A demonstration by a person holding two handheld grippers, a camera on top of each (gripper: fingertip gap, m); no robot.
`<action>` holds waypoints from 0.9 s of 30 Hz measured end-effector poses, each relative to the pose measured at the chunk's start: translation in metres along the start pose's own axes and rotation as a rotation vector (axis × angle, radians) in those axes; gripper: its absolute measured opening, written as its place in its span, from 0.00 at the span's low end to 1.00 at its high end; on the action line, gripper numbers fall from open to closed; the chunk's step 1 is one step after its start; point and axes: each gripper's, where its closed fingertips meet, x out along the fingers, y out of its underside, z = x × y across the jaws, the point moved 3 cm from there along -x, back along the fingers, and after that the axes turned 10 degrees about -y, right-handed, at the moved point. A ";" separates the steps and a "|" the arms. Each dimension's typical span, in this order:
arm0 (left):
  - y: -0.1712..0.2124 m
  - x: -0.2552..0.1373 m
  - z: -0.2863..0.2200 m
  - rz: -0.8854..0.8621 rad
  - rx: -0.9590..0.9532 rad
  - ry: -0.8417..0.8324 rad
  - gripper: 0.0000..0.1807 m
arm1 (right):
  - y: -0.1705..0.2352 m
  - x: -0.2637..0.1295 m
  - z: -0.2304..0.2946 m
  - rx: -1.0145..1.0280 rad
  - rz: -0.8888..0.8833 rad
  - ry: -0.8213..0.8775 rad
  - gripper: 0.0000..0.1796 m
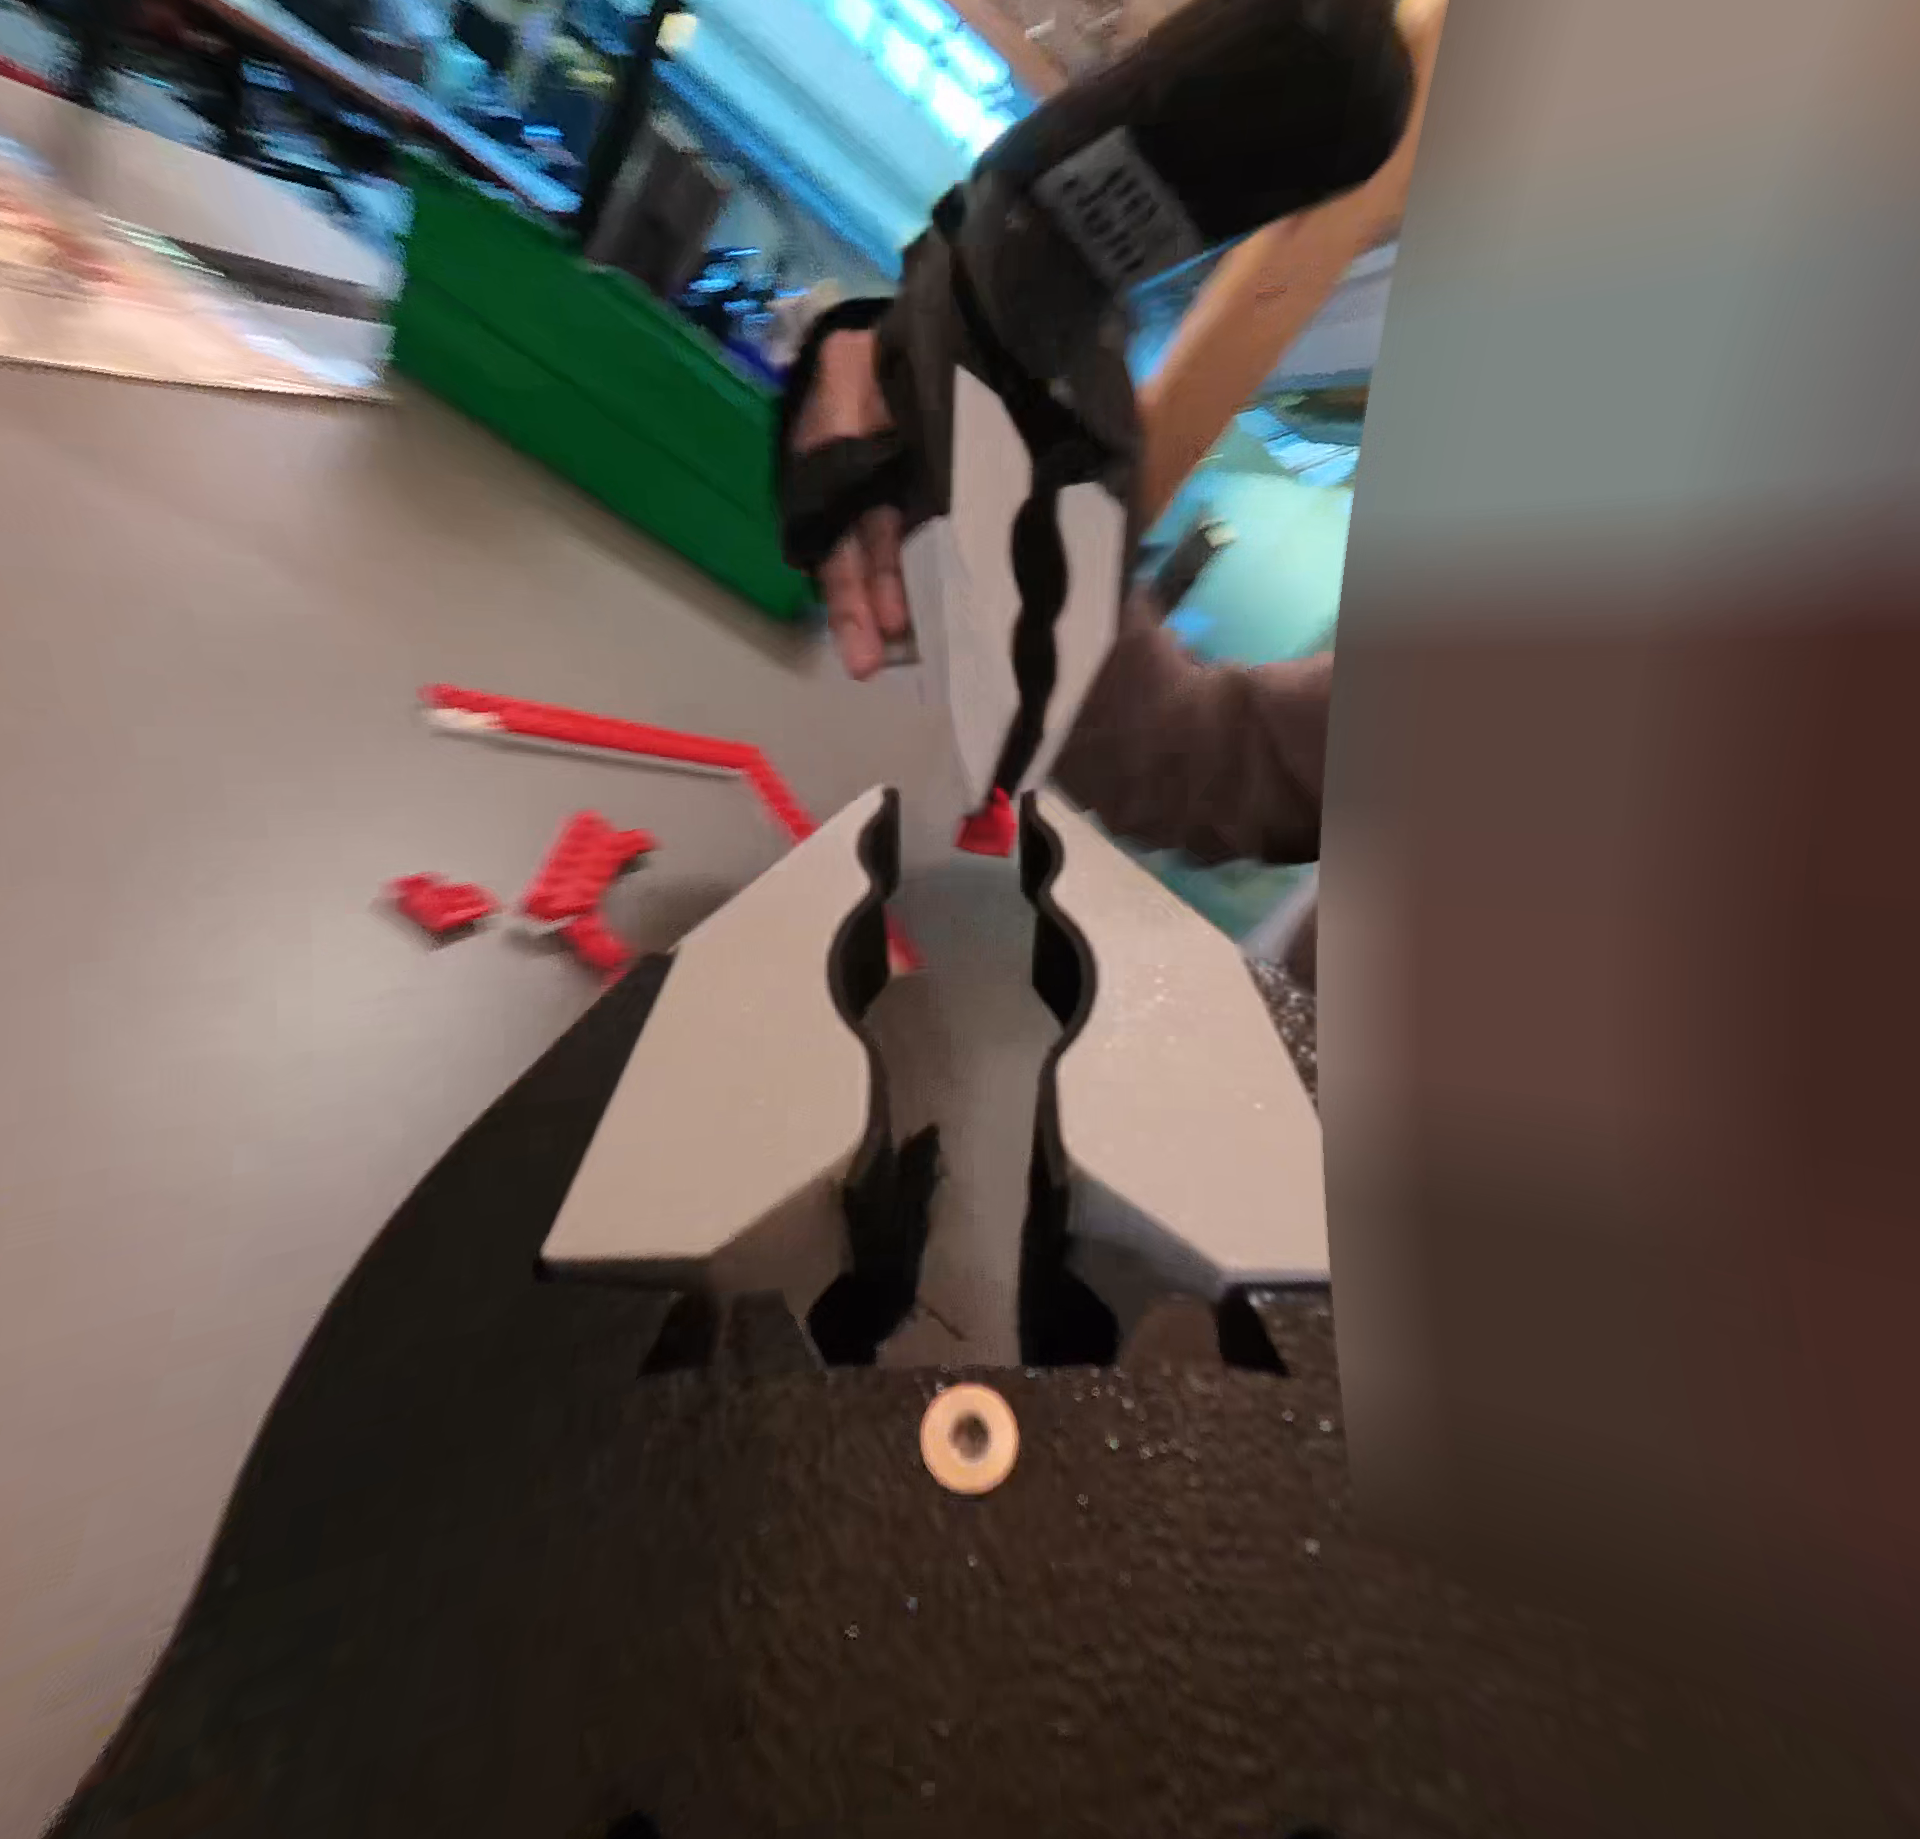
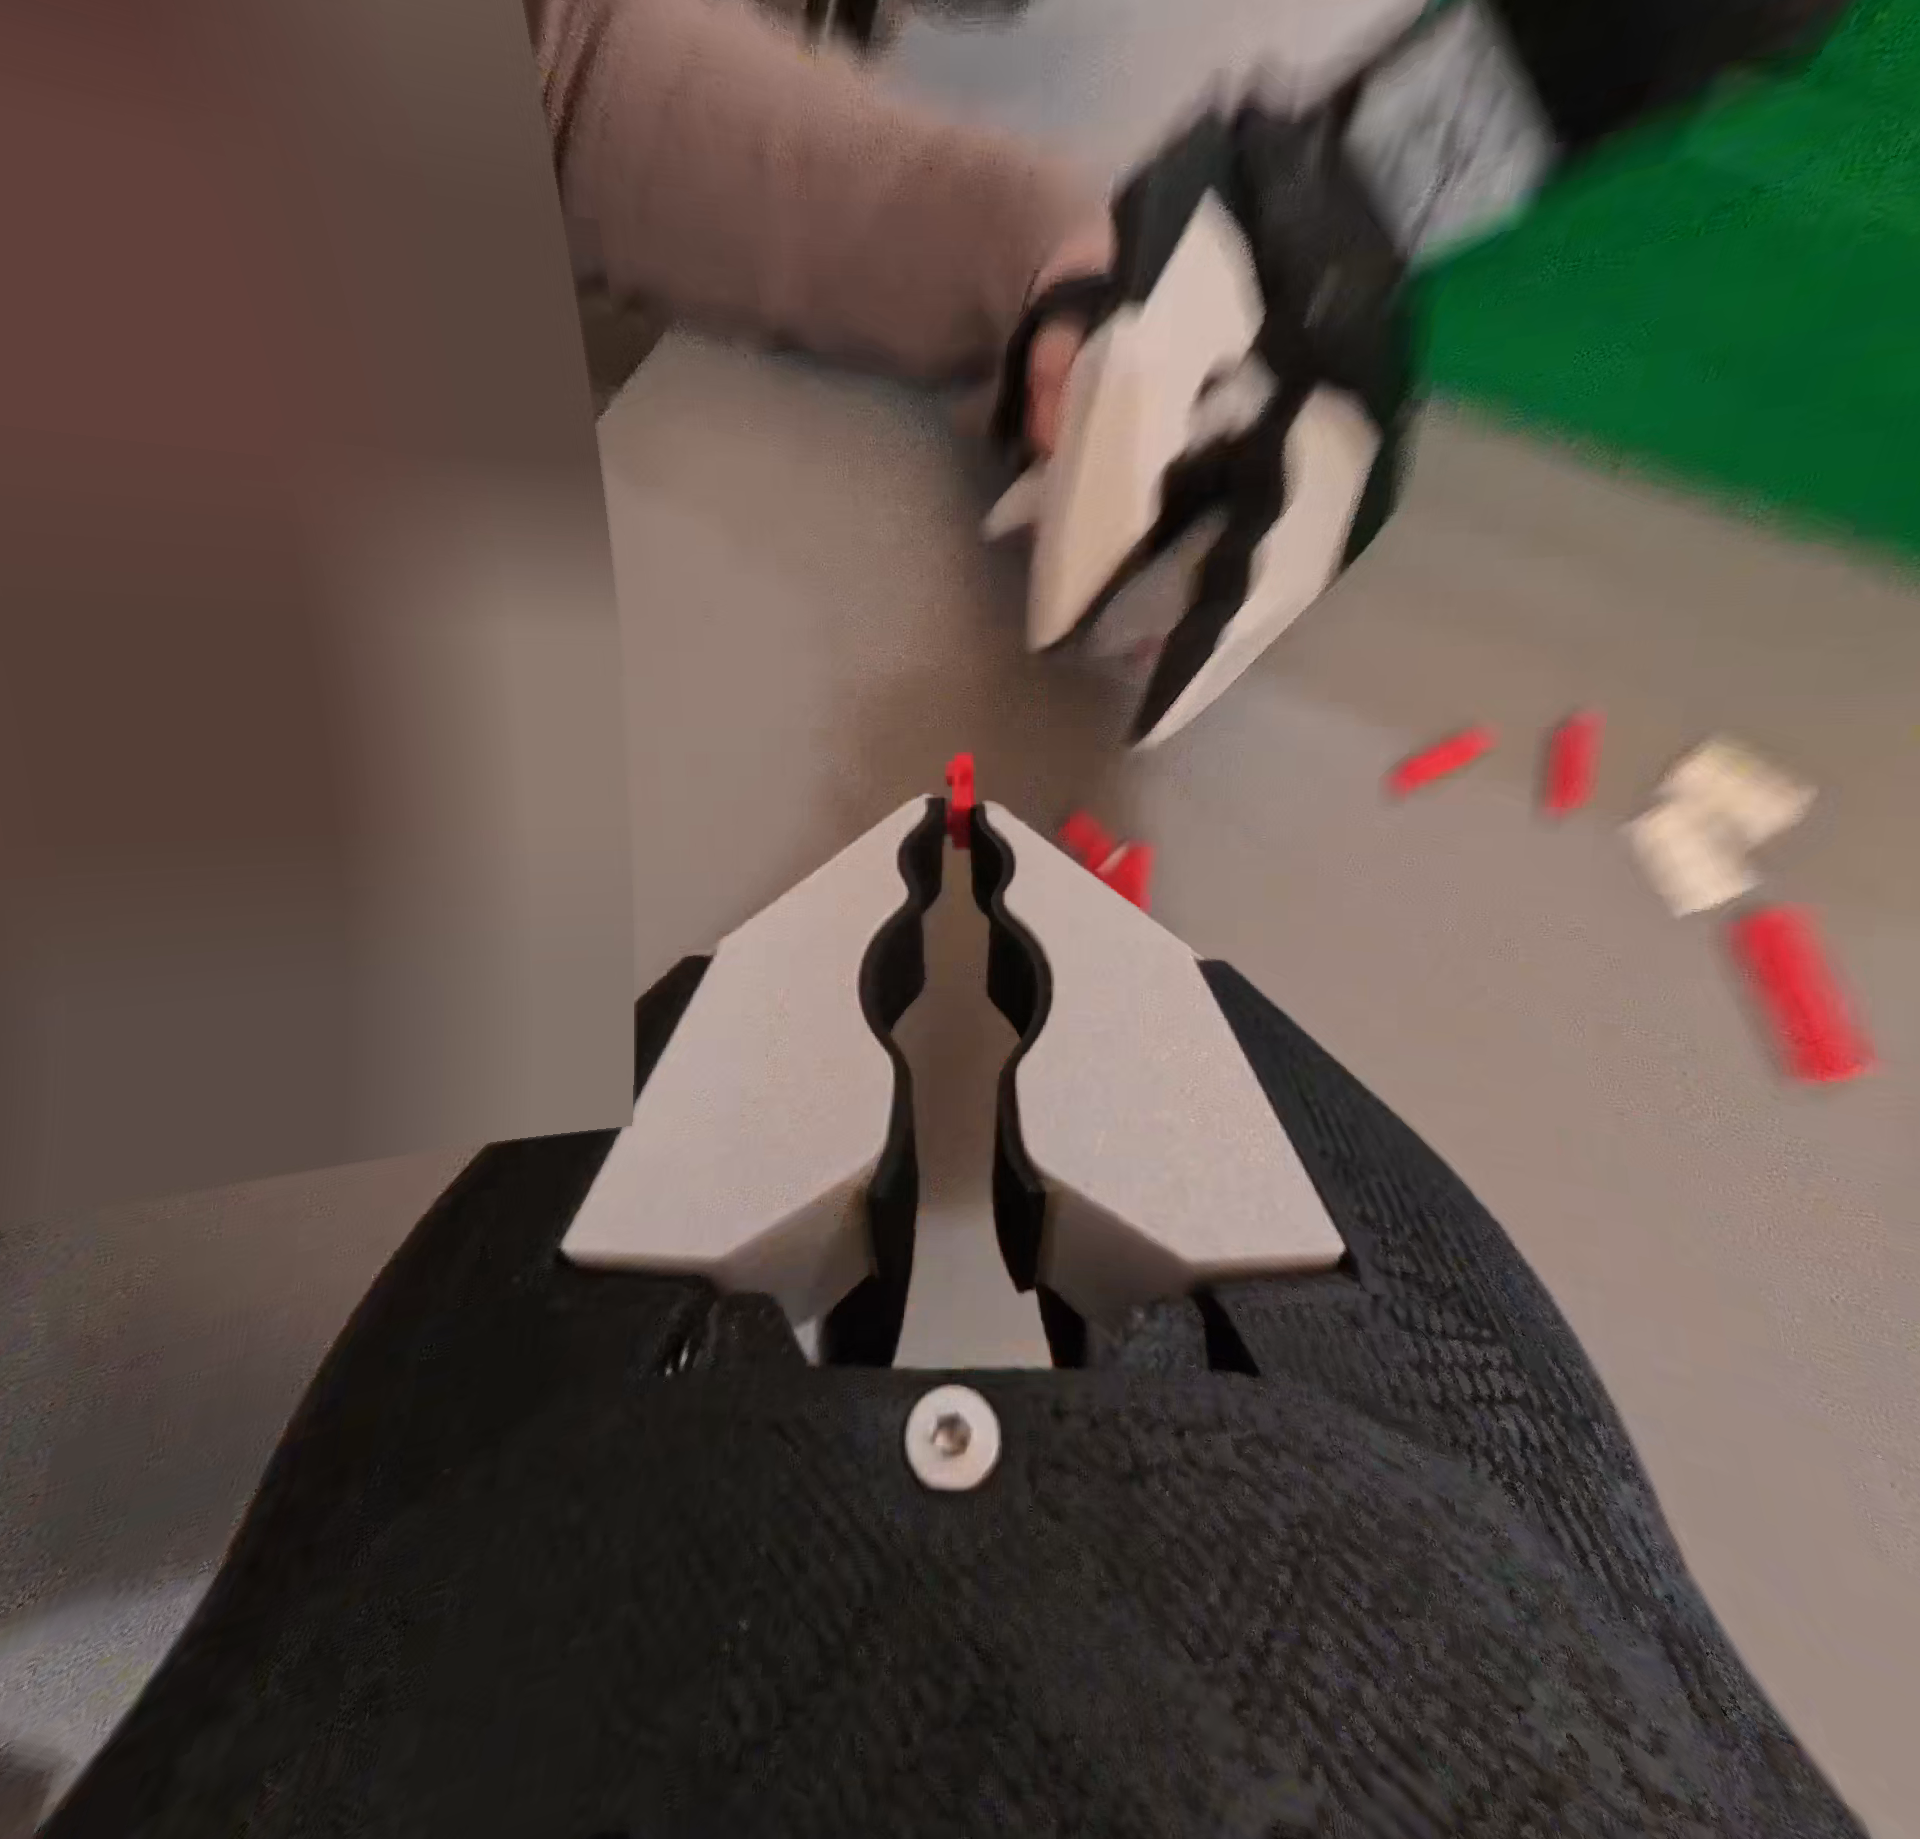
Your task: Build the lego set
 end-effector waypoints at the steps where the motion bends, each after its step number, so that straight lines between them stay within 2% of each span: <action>1: 0.002 -0.001 0.010 0.013 0.069 -0.097 0.09 | 0.015 0.002 0.003 0.106 0.072 -0.081 0.01; 3: 0.007 -0.001 0.020 0.049 0.147 -0.198 0.10 | 0.044 0.009 0.011 0.271 0.239 -0.209 0.01; 6: 0.014 0.004 0.025 0.098 0.164 -0.232 0.14 | 0.076 0.019 0.021 0.399 0.441 -0.353 0.01; 8: 0.021 0.007 0.032 0.145 0.190 -0.287 0.15 | 0.086 0.024 0.022 0.418 0.506 -0.396 0.01; 9: 0.023 0.007 0.035 0.168 0.208 -0.314 0.12 | 0.088 0.025 0.022 0.426 0.524 -0.413 0.02; 12: 0.021 0.007 0.036 0.157 0.291 -0.365 0.11 | 0.087 0.030 0.019 0.431 0.540 -0.445 0.02; 17: 0.004 0.000 0.039 0.053 0.380 -0.455 0.11 | 0.088 0.032 0.006 0.367 0.611 -0.362 0.06; 22: -0.005 -0.008 0.046 0.002 0.473 -0.561 0.11 | 0.087 0.028 0.003 0.345 0.596 -0.293 0.13; 24: -0.009 -0.011 0.049 -0.022 0.516 -0.612 0.11 | 0.087 0.021 0.004 0.347 0.560 -0.228 0.14; 27: -0.015 -0.018 0.055 -0.049 0.595 -0.719 0.11 | 0.079 0.012 0.007 0.315 0.412 -0.083 0.17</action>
